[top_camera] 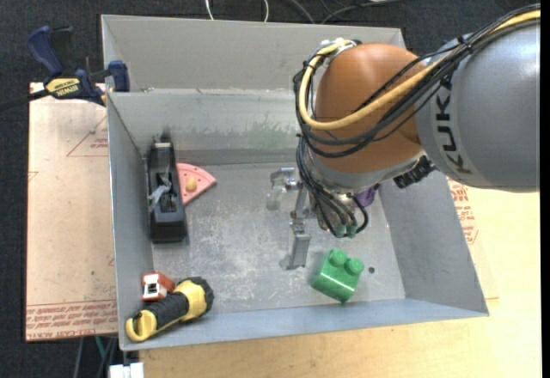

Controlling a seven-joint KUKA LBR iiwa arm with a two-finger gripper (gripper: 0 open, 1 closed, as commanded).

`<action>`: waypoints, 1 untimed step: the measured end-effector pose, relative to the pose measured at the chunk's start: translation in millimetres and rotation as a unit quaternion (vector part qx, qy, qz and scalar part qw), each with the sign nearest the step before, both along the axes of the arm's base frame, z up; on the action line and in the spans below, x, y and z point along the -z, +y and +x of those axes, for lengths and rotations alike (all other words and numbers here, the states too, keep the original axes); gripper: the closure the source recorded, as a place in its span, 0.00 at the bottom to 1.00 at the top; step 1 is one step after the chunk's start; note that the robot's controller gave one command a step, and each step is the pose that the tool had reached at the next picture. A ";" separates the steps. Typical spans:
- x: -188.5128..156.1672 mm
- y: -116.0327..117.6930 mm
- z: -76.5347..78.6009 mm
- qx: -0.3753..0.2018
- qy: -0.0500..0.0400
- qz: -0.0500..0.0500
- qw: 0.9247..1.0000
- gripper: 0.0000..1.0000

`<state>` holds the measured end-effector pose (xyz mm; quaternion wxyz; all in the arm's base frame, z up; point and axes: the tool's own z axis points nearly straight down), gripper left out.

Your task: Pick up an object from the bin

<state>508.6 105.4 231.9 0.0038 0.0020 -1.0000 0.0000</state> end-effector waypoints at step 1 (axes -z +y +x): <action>-4.4 -0.7 1.6 0.002 -0.004 0.001 1.000 0.00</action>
Offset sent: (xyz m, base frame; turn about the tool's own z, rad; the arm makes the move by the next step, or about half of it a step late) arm -0.0287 0.1088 -0.1619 -0.1850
